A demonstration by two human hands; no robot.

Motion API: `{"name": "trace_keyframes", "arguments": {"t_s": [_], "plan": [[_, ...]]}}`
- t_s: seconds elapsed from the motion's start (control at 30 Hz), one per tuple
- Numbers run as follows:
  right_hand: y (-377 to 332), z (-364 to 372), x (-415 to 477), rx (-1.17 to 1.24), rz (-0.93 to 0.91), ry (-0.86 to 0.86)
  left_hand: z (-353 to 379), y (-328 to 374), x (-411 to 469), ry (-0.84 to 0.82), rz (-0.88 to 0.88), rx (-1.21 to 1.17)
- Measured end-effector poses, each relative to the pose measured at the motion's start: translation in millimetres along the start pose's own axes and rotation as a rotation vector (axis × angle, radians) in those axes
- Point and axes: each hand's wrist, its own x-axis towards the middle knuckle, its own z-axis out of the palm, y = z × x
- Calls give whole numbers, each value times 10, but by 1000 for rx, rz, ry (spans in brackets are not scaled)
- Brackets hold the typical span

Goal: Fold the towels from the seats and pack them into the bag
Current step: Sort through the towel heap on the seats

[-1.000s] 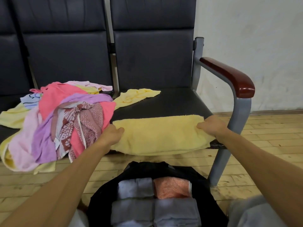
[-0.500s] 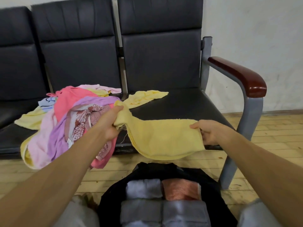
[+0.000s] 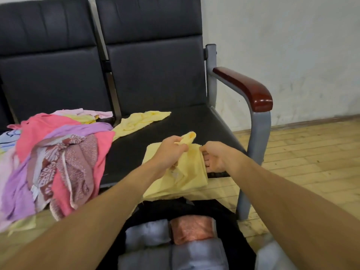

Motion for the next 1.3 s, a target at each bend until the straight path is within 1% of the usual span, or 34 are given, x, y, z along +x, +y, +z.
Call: {"name": "trace_keyframes", "arguments": {"t_s": [0.1,0.2,0.23,0.27,0.37,0.43,0.5,0.53,0.6,0.67,0.73,0.8,0.87,0.9,0.97,1.03,1.1,1.13,1.23,1.3], "plan": [[-5,7,-14,-4,-4,-9,150,-76,-73,-139,32,100],[-13,34,-43,-8,-14,-13,91,-172,-140,-190,31,56],[-20,45,-48,-15,-20,-16,25,-232,-166,-171,41,33],[-26,60,-51,-32,-29,-11,-62,-304,-182,-119,70,54],[-13,87,-38,-125,-67,17,-381,-628,-242,132,161,276],[6,93,-29,-195,-98,38,-557,-887,-255,224,110,374],[24,102,-22,-244,-130,49,-632,-1085,-235,224,31,426],[31,119,-20,-269,-143,56,-626,-1117,-229,200,-11,403],[56,157,7,-331,-161,81,-580,-1109,-216,153,-57,238],[66,222,-5,-397,-190,112,-513,-1075,-239,163,-95,44],[26,284,-33,-398,-216,98,-478,-1041,-285,177,-162,-139],[-55,410,-150,-321,-252,35,-506,-971,-374,172,-265,-399],[-126,558,-332,-213,-279,-71,-581,-880,-492,130,-379,-669],[-139,619,-413,-151,-287,-125,-627,-866,-535,90,-417,-770],[-157,731,-570,-50,-288,-225,-715,-867,-636,21,-433,-900],[-161,802,-704,41,-283,-331,-787,-899,-703,-9,-377,-944],[-136,809,-761,76,-308,-400,-842,-908,-766,-40,-312,-932],[-116,786,-766,63,-332,-399,-874,-887,-810,-45,-289,-917],[-5,653,-746,-32,-382,-319,-992,-860,-920,-37,-260,-856],[86,559,-728,-95,-373,-328,-1076,-874,-993,-35,-241,-795]]}}
